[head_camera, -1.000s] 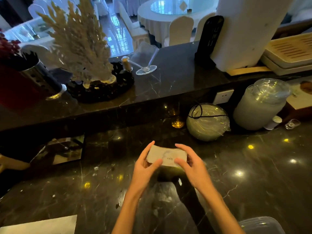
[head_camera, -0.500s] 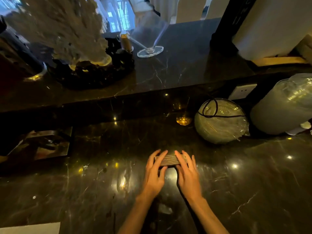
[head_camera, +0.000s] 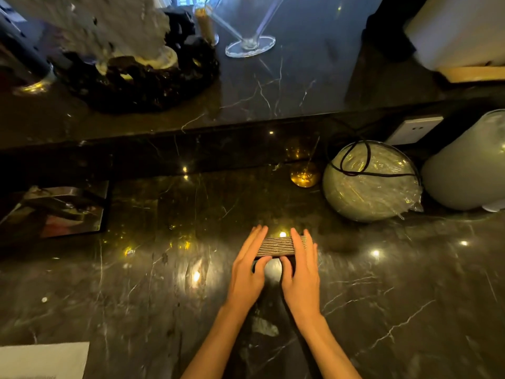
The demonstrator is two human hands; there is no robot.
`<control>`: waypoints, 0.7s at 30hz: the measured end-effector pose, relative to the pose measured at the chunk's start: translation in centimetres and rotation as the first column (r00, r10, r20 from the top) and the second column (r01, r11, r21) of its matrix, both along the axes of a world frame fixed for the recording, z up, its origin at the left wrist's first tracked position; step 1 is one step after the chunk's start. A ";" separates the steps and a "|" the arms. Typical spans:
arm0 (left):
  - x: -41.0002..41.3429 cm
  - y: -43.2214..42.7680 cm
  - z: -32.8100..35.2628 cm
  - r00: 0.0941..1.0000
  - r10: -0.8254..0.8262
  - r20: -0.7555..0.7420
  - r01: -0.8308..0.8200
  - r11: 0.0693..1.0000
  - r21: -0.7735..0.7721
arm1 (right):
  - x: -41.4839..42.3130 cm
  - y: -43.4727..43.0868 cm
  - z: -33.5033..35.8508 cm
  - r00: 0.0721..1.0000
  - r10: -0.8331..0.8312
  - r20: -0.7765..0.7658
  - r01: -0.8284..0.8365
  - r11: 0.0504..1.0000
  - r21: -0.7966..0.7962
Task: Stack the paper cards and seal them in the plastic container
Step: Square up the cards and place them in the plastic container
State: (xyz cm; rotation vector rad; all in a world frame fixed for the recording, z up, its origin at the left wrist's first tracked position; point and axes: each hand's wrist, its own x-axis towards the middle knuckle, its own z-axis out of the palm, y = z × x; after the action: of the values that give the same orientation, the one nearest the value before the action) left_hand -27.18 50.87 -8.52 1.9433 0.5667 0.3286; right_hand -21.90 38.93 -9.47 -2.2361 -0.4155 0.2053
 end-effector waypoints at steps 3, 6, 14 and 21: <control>0.0 -0.3 -0.5 1.000 0.020 0.007 -0.020 0.999 0.033 | 0.4 -0.7 0.2 0.999 0.015 0.032 -0.014 1.000 -0.028; 0.5 -0.7 -0.5 0.998 0.055 0.019 -0.055 0.998 0.024 | 0.2 -0.7 0.3 1.000 0.006 0.028 -0.005 1.000 -0.015; 1.0 -1.8 0.1 0.996 0.083 0.018 -0.082 0.996 -0.025 | 0.1 -0.7 0.5 0.999 -0.041 -0.006 0.041 0.999 0.003; 1.3 -2.3 1.6 0.985 0.175 0.008 -0.174 0.985 -0.013 | 1.0 -0.8 1.2 0.998 0.000 0.067 -0.004 0.998 0.056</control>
State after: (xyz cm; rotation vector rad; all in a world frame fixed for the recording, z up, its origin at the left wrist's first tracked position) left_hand -25.92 48.59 -6.94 1.8837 0.7339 0.4428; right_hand -20.92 38.10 -8.31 -2.1924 -0.4542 0.1190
